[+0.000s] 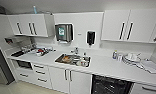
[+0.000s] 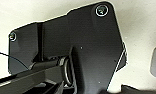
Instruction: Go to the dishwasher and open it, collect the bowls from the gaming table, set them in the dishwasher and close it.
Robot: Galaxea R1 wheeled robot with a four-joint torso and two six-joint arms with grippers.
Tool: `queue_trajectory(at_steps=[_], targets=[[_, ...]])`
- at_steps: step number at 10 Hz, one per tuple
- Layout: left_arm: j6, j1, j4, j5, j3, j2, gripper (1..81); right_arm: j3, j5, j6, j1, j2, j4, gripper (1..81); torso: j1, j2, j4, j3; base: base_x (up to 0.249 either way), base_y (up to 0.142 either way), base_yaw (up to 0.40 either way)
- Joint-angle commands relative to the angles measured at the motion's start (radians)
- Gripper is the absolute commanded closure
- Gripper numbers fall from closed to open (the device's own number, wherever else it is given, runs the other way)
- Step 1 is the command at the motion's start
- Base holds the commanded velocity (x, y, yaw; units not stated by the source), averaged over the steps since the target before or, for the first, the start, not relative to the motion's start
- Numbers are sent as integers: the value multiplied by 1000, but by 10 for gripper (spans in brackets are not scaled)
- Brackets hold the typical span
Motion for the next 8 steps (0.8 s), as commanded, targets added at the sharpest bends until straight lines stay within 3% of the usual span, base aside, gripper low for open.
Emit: queue_trajectory(at_steps=[1,3,6,8], targets=[[17,-43,12,23,0,-23,10,3,-59,-8,38,-8,-14,10,1,0,0,0,0,0,384],[17,-41,12,4,25,-40,10,49,-42,-10,31,-35,-30,10,1,0,0,0,0,0,384],[11,-38,6,4,169,-126,10,331,-9,-10,15,-188,-33,10,1,0,0,0,0,0,384],[11,-38,1,4,171,-127,10,386,-9,-8,14,-219,-27,10,1,0,0,0,0,0,384]])
